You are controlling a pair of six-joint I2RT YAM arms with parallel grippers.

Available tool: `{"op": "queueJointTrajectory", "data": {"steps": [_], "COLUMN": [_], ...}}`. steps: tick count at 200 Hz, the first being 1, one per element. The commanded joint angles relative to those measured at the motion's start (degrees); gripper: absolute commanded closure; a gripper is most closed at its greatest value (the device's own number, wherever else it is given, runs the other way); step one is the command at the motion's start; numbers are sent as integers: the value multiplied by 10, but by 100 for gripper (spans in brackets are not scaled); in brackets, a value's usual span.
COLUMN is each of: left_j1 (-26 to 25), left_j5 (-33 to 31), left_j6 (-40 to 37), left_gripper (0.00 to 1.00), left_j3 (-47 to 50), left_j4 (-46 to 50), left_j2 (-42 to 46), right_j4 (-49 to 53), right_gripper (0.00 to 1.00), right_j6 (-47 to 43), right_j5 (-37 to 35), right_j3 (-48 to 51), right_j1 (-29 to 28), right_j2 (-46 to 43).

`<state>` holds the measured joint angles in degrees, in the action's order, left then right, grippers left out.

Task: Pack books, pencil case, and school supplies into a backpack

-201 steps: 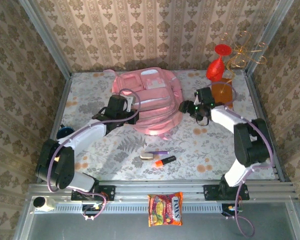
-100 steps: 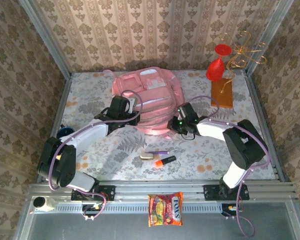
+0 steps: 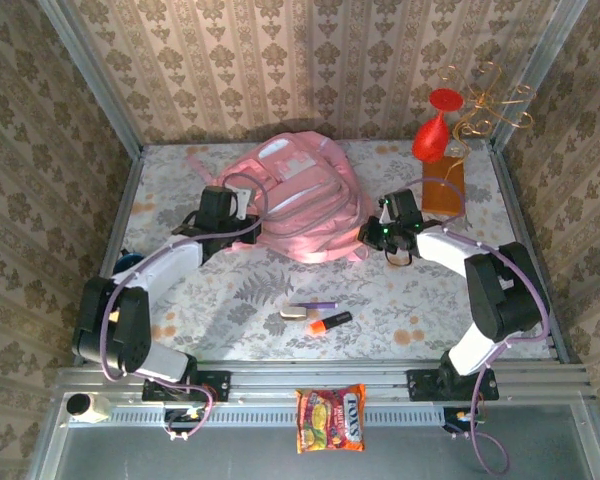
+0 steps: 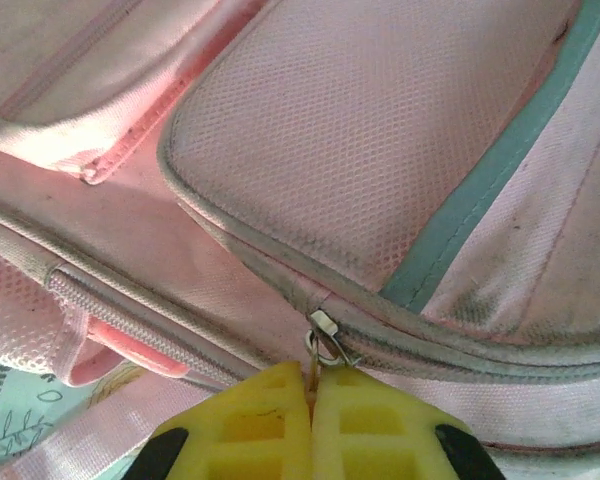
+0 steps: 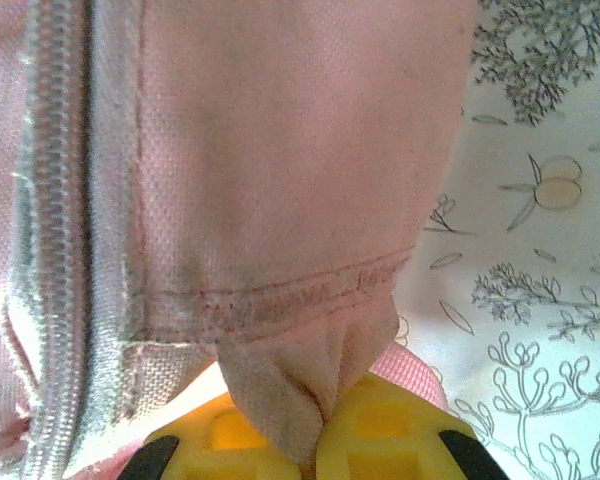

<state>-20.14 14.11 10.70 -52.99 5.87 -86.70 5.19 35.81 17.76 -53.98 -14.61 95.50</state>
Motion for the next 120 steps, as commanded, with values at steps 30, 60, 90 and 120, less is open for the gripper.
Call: {"op": "queueJointTrajectory", "data": {"steps": [30, 60, 90, 120], "left_j1": [57, 52, -10, -106], "left_j5": [-144, -79, -27, -38], "left_j6": [-31, -33, -93, -218], "left_gripper": [77, 53, 33, 19], "left_j3": [-53, -25, 30, -49], "left_j4": [31, 23, -71, -34], "left_j2": [-59, 4, 100, 44], "right_j4": [39, 11, 8, 2], "right_gripper": [100, 100, 100, 100], "right_j6": [-42, -37, -38, -32], "right_j5": [-41, -7, 5, 9], "right_j3": [-14, 0, 1, 0], "right_j1": [36, 24, 16, 10], "right_j2": [12, 10, 13, 22]}}
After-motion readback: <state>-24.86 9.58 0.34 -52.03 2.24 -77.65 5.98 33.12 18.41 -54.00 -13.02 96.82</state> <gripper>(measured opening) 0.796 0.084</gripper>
